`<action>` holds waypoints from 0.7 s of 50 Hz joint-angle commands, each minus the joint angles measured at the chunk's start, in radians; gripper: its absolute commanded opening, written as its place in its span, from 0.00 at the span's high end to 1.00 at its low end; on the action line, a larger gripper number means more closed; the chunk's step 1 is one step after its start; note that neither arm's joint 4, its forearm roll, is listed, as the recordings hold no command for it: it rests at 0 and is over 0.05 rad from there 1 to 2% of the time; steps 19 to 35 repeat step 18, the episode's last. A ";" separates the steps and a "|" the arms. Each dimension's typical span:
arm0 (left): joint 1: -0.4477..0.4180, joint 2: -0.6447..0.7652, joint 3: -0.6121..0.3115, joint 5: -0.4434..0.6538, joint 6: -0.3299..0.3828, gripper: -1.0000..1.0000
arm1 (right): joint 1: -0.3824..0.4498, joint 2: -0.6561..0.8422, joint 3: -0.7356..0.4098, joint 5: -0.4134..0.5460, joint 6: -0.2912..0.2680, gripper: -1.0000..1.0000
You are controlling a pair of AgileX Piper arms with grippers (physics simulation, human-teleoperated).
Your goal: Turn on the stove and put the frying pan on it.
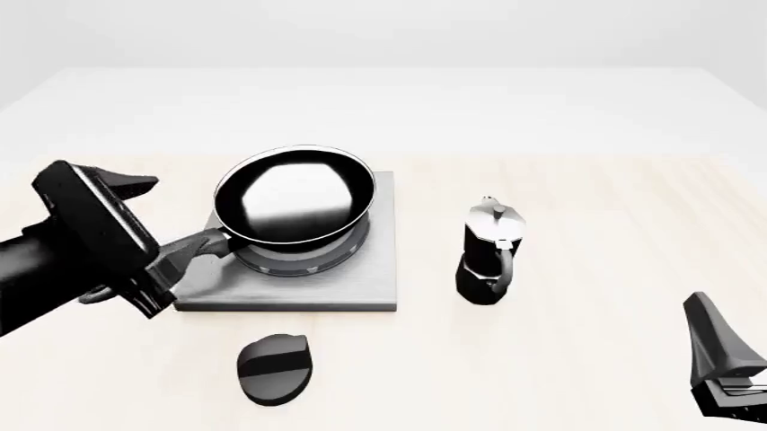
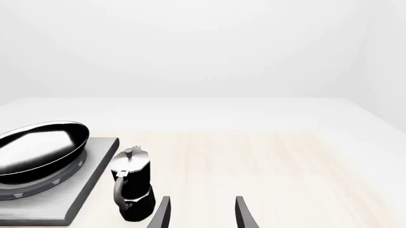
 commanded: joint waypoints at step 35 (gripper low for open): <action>-0.087 -0.217 -0.097 -0.011 -0.429 0.00 | 0.000 0.000 0.000 0.000 0.000 0.00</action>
